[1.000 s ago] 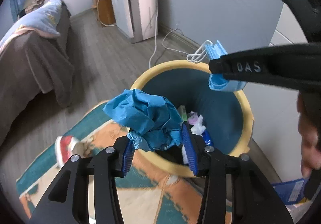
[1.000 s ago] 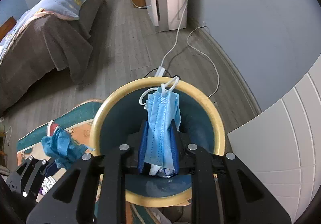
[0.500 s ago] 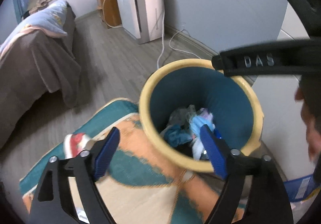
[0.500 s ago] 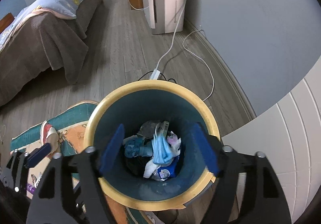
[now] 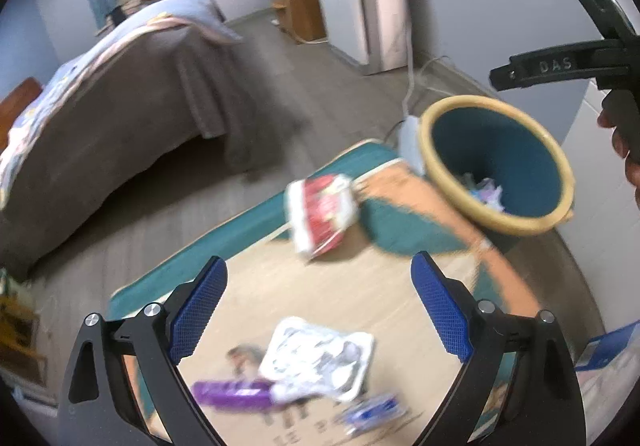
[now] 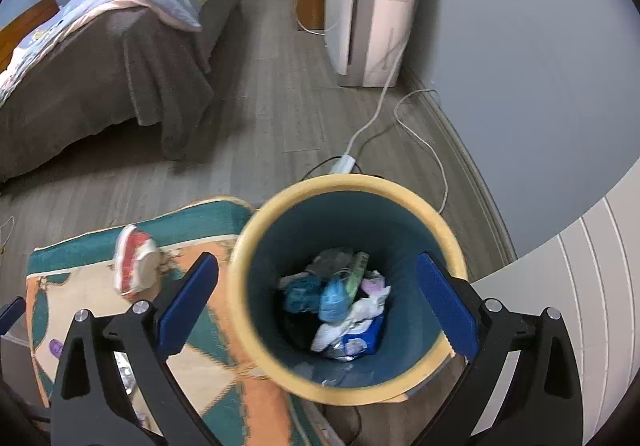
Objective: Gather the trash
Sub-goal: 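Move both open grippers back over the purple bottle and foil pack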
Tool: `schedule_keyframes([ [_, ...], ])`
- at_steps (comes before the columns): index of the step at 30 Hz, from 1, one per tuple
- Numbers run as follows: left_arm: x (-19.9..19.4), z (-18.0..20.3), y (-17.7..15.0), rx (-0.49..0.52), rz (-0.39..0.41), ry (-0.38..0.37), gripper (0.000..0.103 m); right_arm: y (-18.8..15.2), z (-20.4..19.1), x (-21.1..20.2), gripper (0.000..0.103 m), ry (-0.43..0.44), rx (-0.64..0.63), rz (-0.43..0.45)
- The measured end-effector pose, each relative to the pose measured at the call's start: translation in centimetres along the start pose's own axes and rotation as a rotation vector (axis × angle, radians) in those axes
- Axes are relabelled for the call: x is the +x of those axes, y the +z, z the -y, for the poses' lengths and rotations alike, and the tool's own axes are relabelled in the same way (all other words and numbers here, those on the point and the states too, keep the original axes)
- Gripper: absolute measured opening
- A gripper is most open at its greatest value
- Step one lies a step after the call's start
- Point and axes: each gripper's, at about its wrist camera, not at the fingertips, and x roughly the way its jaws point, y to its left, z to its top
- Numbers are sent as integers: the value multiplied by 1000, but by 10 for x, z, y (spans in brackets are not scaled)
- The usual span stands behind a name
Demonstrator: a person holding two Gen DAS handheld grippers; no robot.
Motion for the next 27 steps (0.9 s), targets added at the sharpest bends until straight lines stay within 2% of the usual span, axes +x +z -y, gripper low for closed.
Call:
schedule_keyframes([
  [5,-20,-32,-24,-65,-11,40,94,-5,-44,-17,97,54,-68,18],
  [10,-23,-64,-52,-189,-44,46,94,-13,-81,-20,97,115,-107,-14],
  [18,-27,-93,-86,-235,-67,80,94,-29,-127,-21,97,99,-189,-48],
  [23,-25,-109,-98,-289,-78,71,94,-39,-149,-10,97,91,-240,-76],
  [27,-17,-115,-107,-270,-98,93,94,-42,-159,0,97,73,-266,-96],
])
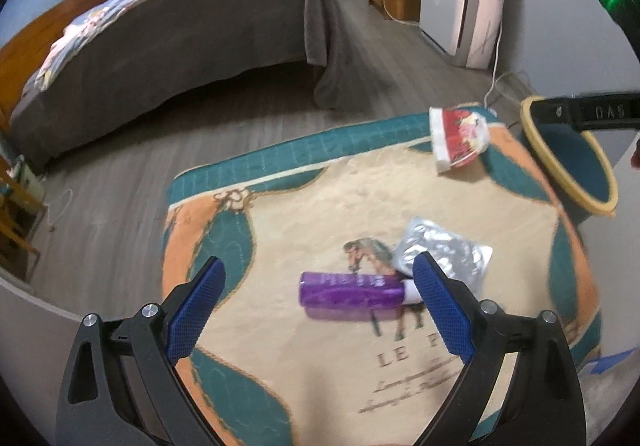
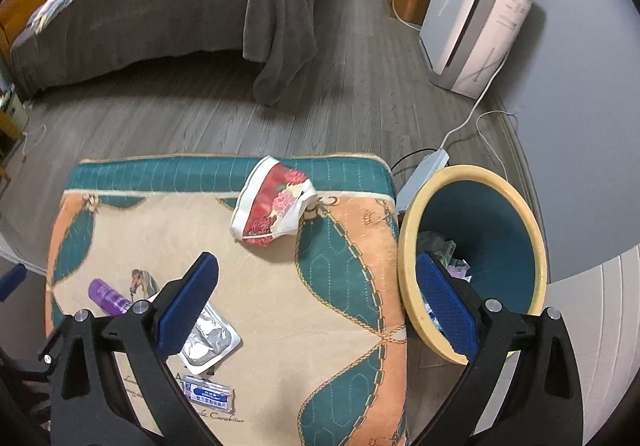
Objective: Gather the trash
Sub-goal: 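Move both open grippers back over the purple bottle and foil pack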
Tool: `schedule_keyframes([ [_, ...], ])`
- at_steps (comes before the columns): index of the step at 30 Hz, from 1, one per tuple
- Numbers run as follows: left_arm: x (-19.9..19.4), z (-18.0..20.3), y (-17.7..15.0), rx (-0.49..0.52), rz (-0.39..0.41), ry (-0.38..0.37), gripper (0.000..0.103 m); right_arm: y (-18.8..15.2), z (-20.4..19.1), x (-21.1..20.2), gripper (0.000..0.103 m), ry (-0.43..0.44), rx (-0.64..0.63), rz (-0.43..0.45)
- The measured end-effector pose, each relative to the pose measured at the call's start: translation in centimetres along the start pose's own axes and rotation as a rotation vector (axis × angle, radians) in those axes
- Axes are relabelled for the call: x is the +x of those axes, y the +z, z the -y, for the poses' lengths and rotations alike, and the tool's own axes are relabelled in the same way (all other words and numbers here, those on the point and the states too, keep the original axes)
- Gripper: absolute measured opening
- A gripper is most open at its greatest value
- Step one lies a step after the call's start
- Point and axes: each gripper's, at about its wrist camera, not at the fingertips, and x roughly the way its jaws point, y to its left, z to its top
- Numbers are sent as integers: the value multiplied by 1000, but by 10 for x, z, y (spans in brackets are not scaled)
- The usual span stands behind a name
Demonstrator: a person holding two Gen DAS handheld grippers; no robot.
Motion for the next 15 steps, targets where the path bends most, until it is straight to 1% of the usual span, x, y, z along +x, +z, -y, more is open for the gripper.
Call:
schedule_keyframes([
  [2,10,-3,-3,22,-25,20,94,0,-2,5,97,3,-1,-12],
  [5,22,-9,-4,25,-61,26,94,1,-5,14,97,11,3,-27],
  [8,35,-17,-7,-16,-102,6,94,0,-10,26,97,2,-9,-52],
  [10,47,-18,-10,-51,-148,-15,94,-2,-16,36,97,0,-29,-77],
  [12,53,-17,-13,-50,-177,1,94,-7,-23,44,97,17,-55,-97],
  [15,55,-17,-13,-14,-185,41,94,-16,-38,56,97,70,-109,-132],
])
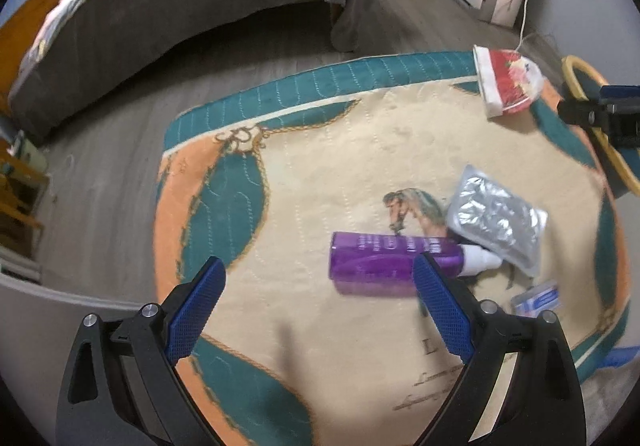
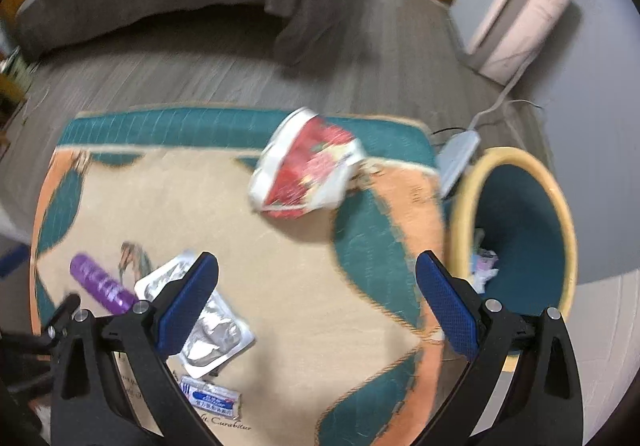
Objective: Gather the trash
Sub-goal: 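Move both open grippers back over the purple bottle and foil pack, then grasp the foil blister pack with right gripper while left grasps the purple bottle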
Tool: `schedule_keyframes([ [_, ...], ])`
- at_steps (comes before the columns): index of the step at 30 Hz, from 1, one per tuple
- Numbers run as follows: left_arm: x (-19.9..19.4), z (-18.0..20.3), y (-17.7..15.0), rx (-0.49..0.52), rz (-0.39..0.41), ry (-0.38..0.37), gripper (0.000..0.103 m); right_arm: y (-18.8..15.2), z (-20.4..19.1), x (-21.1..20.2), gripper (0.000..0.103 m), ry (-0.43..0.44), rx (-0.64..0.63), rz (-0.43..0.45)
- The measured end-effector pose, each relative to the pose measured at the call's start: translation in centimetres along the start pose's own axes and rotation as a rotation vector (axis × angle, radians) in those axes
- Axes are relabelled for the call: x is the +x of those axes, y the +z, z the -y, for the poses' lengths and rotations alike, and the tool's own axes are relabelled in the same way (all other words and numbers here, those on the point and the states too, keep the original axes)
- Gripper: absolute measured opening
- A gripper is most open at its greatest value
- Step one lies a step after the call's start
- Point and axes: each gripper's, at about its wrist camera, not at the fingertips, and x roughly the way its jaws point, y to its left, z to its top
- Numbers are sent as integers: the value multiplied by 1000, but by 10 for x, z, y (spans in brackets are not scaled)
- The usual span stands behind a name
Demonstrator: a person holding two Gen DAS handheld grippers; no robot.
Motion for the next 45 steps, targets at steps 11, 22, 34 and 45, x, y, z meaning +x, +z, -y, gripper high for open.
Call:
schedule_keyframes([
  [11,-2,-26,0,-57,-28,15,94,-22,-56,39,97,148,-140,-160],
  [22,1,-39,-3,-86,-40,1,94,-32,-91,67,72,126,-199,-230],
  [34,13,-20,-2,-84,-78,-52,94,-25,-58,51,58,145,-117,-181],
  [45,21,7,8,-200,-51,-77,94,-11,0,22,58,158,4,-107],
])
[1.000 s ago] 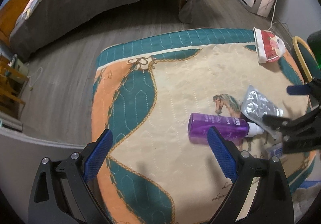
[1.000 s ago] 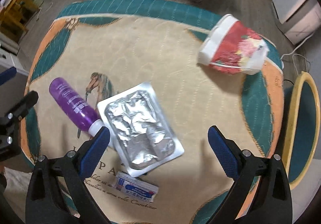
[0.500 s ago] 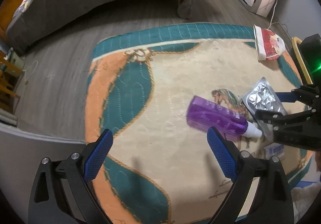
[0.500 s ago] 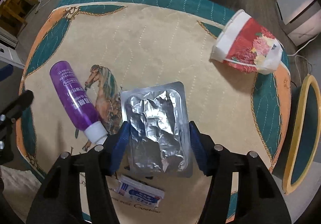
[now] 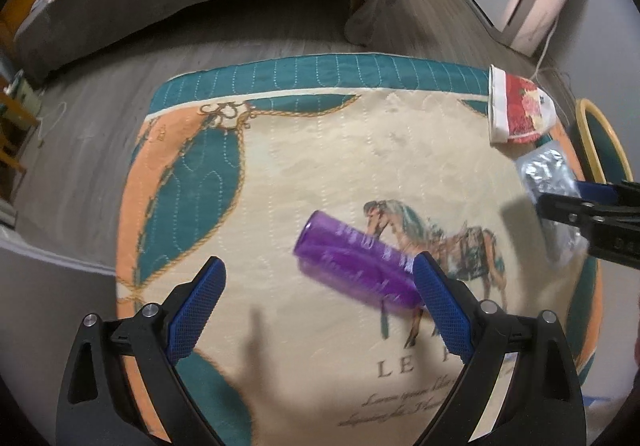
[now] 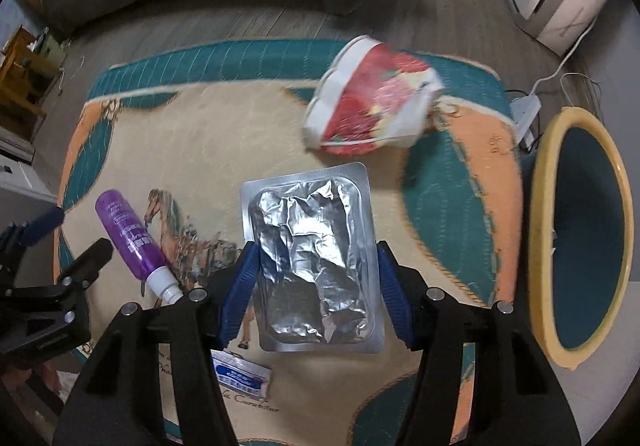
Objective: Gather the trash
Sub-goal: 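Grasp the foil blister pack with right gripper while left grasps the purple bottle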
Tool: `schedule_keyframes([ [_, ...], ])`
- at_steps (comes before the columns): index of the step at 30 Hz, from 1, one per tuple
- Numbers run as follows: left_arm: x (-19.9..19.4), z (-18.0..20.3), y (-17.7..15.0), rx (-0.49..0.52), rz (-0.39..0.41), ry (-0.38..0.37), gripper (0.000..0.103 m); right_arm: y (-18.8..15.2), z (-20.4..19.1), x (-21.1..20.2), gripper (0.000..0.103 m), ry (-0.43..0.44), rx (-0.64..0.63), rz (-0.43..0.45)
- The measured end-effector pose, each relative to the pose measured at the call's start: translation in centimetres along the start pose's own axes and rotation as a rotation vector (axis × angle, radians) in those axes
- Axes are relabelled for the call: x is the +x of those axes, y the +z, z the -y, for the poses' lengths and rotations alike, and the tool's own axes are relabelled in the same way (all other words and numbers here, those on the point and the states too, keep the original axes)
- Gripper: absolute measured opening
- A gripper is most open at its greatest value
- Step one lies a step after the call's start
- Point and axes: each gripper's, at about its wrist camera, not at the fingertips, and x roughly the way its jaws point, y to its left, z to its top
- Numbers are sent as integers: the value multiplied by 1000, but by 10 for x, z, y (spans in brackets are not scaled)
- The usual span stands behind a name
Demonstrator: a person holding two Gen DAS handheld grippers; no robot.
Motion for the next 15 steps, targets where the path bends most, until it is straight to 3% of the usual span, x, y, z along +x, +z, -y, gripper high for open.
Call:
schedule_keyframes([
  [4,12,10,0,-14,-23,4,92,-3,19,-15,58,8,-3,21],
  [15,30,33,3,4,-56,-26,68,1,24,-5,58,17,-10,25],
])
